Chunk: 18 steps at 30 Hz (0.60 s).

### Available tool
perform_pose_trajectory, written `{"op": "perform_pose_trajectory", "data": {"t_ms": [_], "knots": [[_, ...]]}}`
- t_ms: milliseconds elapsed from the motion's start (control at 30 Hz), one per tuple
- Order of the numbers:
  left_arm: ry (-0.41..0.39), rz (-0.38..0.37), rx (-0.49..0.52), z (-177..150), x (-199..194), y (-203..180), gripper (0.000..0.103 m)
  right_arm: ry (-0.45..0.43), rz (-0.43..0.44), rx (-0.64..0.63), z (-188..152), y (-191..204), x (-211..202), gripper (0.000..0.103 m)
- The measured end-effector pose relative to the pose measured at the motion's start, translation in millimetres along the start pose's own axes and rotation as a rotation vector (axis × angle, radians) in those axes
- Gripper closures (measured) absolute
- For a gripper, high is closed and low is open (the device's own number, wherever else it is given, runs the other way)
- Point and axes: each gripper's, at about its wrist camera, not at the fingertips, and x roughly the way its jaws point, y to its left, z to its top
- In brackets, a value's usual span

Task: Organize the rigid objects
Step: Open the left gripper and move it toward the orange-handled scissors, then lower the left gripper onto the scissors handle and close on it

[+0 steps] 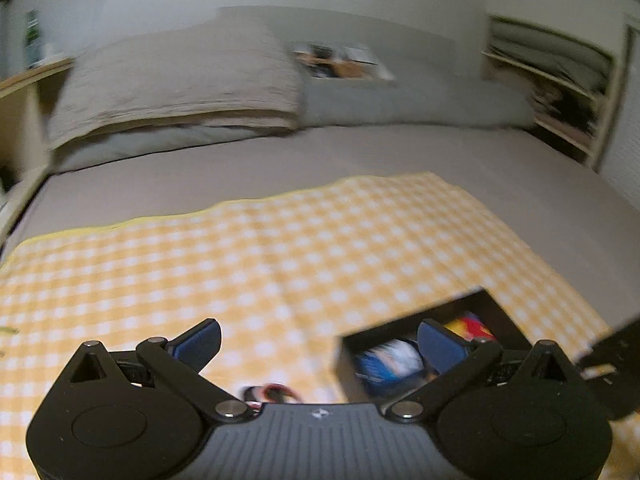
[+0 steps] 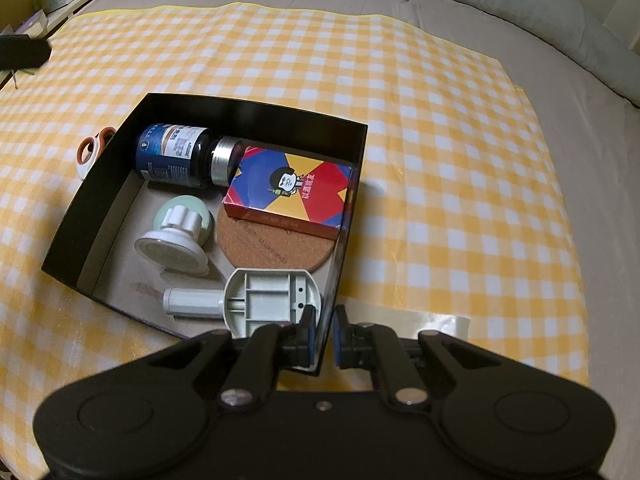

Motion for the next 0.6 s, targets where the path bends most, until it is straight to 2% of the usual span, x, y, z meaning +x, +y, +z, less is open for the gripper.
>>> {"op": "perform_pose_trajectory", "data": {"t_ms": [100,200,333,467,600], "knots": [[-0.010,0.048,-0.061,-1,3,28,0.000,0.000,0.001,-0.001,0,0,0,0.094],[-0.002,0.053,-0.111,-7,8,54,0.000,0.001,-0.001,-0.003,1,0,1,0.094],[0.046,0.115,-0.149,-18,21,76,0.000,0.001,-0.001,-0.003,0,0,0,0.094],[0.145,0.142,-0.133,-32,40,87,0.000,0.002,-0.002,-0.006,0,0,1,0.094],[0.238,0.137,-0.037,-47,59,82,0.000,0.002,-0.002,-0.005,1,0,1,0.094]]}}
